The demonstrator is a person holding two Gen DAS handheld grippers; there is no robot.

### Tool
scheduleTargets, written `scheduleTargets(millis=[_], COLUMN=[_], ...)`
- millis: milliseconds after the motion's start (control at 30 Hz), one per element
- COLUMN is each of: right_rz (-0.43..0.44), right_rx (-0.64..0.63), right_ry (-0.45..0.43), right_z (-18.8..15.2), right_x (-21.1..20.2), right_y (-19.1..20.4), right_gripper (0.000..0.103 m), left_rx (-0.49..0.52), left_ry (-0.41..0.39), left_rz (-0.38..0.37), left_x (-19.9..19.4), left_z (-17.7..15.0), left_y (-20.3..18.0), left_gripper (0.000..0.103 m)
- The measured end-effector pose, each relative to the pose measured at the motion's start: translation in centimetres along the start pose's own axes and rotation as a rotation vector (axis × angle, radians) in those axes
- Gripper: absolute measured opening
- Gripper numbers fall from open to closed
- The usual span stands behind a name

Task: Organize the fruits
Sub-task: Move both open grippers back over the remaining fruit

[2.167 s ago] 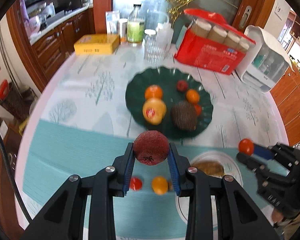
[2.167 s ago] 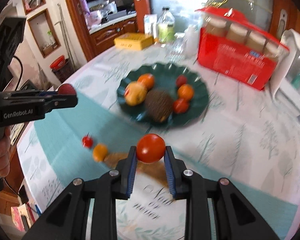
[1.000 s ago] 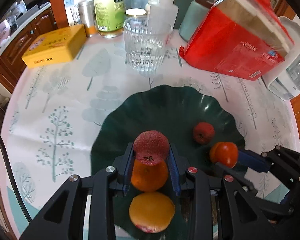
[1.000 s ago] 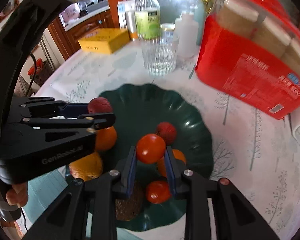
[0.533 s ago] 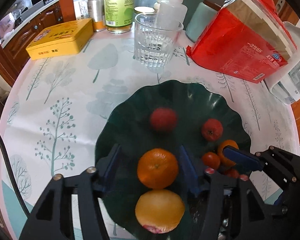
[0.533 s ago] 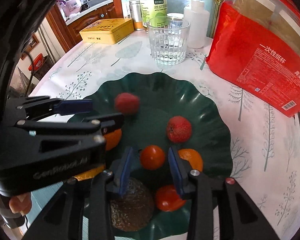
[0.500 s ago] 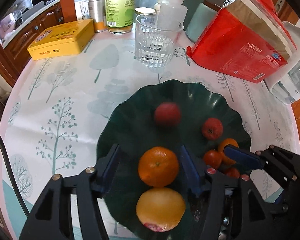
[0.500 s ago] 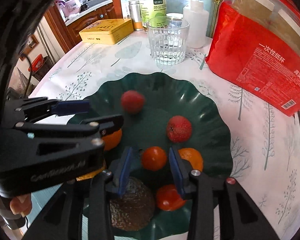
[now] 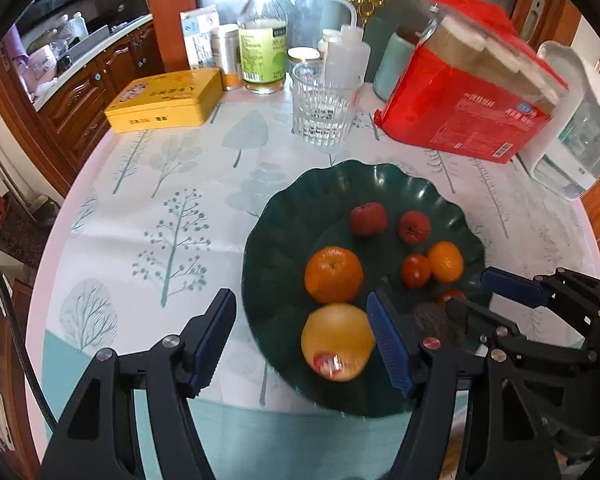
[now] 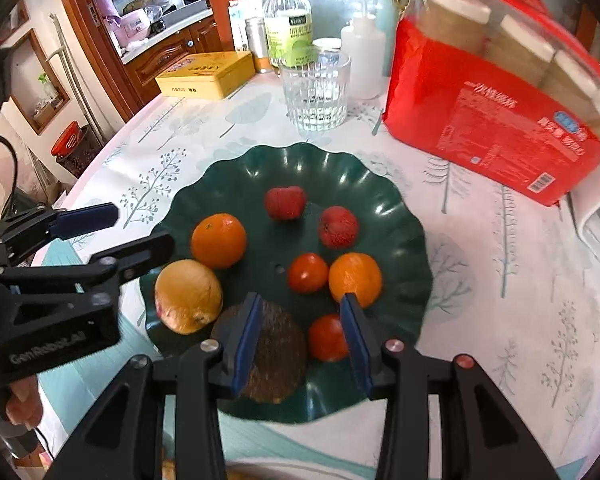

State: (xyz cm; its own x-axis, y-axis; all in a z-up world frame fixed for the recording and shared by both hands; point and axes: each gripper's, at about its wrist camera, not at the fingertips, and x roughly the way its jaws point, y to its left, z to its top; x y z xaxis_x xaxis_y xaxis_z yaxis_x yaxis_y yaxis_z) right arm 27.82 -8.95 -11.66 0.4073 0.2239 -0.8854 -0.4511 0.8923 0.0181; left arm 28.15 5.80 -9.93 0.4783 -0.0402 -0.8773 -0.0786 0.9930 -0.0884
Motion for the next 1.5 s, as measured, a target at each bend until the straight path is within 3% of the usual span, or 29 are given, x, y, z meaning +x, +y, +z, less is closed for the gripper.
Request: scheduleTargets(millis=[333, 800, 1133, 1500], right_rz=[0.043, 0.052, 0.077, 0.086], right_rx=[0.059, 0.021, -0.018, -0.036], right_ry=[-0.045, -0.094, -0.111, -0.07], right_z=[-2.2, -8.2, -11.9, -14.7], right_x=[-4.9, -12.4, -14.0, -12.7], right_y=[-0.7, -0.8, 0.5, 0.6], right_gripper=[0.041, 0.041, 0.041, 0.041], left_rx=[-0.047, -0.05, -0.105, -0.118], left_ry=[-0.063, -0.143, -0.123, -0.071], left_rz=[-0.003, 0.003, 0.018, 0.051], left_x=[-6.9, -15.4, -17.1, -16.3], left_z=[-3.9, -10.2, -14.2, -16.9], left_y=[-0.3, -2.9, -2.8, -2.6], left_gripper=[0.071, 0.078, 0.081, 0.081])
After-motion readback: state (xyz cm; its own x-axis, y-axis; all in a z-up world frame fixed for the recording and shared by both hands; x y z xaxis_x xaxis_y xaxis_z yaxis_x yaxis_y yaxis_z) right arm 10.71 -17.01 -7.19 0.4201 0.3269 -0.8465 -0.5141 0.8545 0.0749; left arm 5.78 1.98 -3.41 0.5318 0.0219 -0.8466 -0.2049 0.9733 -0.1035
